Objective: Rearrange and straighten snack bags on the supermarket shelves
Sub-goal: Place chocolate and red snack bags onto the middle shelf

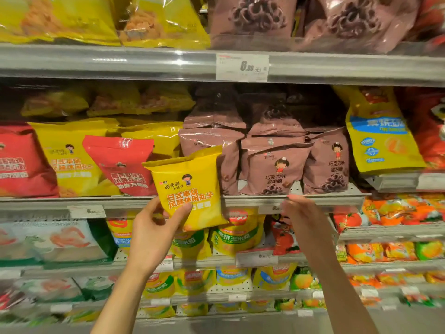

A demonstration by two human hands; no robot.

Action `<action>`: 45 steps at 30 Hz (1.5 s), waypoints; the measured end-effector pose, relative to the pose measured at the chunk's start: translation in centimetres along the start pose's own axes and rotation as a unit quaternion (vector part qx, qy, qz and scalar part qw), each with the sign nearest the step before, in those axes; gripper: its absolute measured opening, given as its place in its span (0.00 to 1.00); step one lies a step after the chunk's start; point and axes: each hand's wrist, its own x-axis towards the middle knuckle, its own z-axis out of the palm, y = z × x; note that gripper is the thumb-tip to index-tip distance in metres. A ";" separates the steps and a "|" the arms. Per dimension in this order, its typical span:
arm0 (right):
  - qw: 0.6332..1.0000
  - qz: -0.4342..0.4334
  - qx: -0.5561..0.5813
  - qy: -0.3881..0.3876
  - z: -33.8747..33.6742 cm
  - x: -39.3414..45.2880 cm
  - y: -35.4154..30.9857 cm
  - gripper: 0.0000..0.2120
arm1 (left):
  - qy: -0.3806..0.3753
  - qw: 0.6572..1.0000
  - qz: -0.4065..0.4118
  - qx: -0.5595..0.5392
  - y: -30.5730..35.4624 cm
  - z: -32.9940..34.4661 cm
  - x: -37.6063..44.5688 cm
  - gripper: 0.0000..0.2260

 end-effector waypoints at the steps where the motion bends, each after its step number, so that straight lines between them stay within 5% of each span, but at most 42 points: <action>1: 1.000 0.013 0.013 0.000 0.7 -0.5 0.2 0.07 | -0.004 1.000 0.002 0.005 -0.3 -0.8 0.1 0.20; 12: 0.995 0.088 0.049 0.026 11.7 -8.6 -1.5 0.06 | -0.059 0.998 0.009 0.002 -2.5 -12.8 2.3 0.20; 15: 0.995 0.082 0.020 0.048 14.3 -11.0 -3.2 0.20 | -0.070 0.998 0.002 0.006 -3.1 -16.3 3.0 0.20; 20: 0.997 0.060 -0.008 0.039 17.4 -12.8 -5.3 0.09 | -0.059 0.998 -0.011 -0.002 -4.4 -20.9 4.1 0.23; 23: 0.999 0.043 -0.009 0.028 19.0 -12.0 -6.5 0.07 | -0.050 0.999 -0.008 0.000 -4.5 -22.8 4.7 0.13; 28: 0.999 0.019 -0.039 -0.032 22.1 -7.8 -8.8 0.07 | -0.006 1.000 0.014 0.011 -4.6 -24.4 5.9 0.10; 34: 0.988 -0.033 -0.105 -0.108 25.8 -2.5 -11.4 0.27 | 0.015 1.000 0.022 0.015 -4.2 -24.7 7.2 0.14; 37: 0.981 -0.056 -0.124 -0.138 26.8 -1.2 -11.7 0.25 | 0.024 0.999 0.018 0.013 -4.4 -24.5 7.6 0.15; 45: 0.985 -0.045 0.029 -0.163 25.7 0.8 -12.3 0.28 | 0.045 0.997 0.048 0.028 -4.0 -24.6 8.3 0.11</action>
